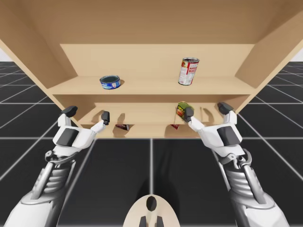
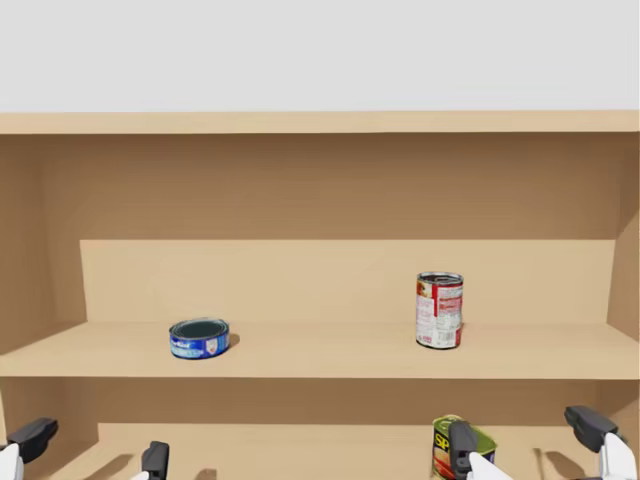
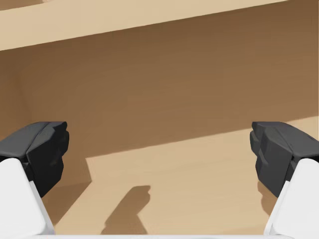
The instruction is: Retrieve the gelatin box from the shelves.
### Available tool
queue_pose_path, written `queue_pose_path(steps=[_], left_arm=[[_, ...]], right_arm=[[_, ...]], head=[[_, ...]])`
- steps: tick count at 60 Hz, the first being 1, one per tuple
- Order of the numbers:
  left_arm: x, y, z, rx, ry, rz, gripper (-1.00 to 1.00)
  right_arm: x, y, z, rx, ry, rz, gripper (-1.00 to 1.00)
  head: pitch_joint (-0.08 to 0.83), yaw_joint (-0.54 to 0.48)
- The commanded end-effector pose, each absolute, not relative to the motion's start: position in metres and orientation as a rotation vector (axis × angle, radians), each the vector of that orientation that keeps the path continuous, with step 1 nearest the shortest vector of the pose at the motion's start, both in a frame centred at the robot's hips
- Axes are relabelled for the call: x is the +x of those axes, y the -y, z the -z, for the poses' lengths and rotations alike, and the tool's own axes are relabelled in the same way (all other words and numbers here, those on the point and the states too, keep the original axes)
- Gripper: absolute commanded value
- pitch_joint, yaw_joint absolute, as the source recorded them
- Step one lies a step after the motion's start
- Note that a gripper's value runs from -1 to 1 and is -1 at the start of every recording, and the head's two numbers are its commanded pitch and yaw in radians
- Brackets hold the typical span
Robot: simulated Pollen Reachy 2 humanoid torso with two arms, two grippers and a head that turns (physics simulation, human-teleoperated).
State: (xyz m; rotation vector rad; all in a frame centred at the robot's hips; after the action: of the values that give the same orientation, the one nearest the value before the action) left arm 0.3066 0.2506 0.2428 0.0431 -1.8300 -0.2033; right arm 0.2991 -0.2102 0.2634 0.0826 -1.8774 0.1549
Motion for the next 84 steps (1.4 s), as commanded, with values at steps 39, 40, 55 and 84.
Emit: queue_pose_path(steps=[39,40,55,84], left_arm=[[0.309,-0.252,-0.24,0.082,1.833,0.21,-1.0],[0.309,-0.252,-0.24,0.081,1.834,0.21,-1.0],[0.31,-0.253,-0.241,0.079,1.837,0.212,-1.0],[0.309,-0.252,-0.241,0.069,1.832,0.199,-1.0]], right_arm=[[0.301,0.207,-0.261,0.11,1.848,-0.143,-1.0],[0.301,0.207,-0.261,0.111,1.848,-0.143,-1.0],[0.301,0.207,-0.261,0.108,1.85,-0.145,-1.0],[0.257,0.198,-0.271,0.234,1.781,-0.157,-1.0]], head=[[0.399,-0.05],[0.423,-0.06],[0.548,-0.16],[0.603,-0.2]])
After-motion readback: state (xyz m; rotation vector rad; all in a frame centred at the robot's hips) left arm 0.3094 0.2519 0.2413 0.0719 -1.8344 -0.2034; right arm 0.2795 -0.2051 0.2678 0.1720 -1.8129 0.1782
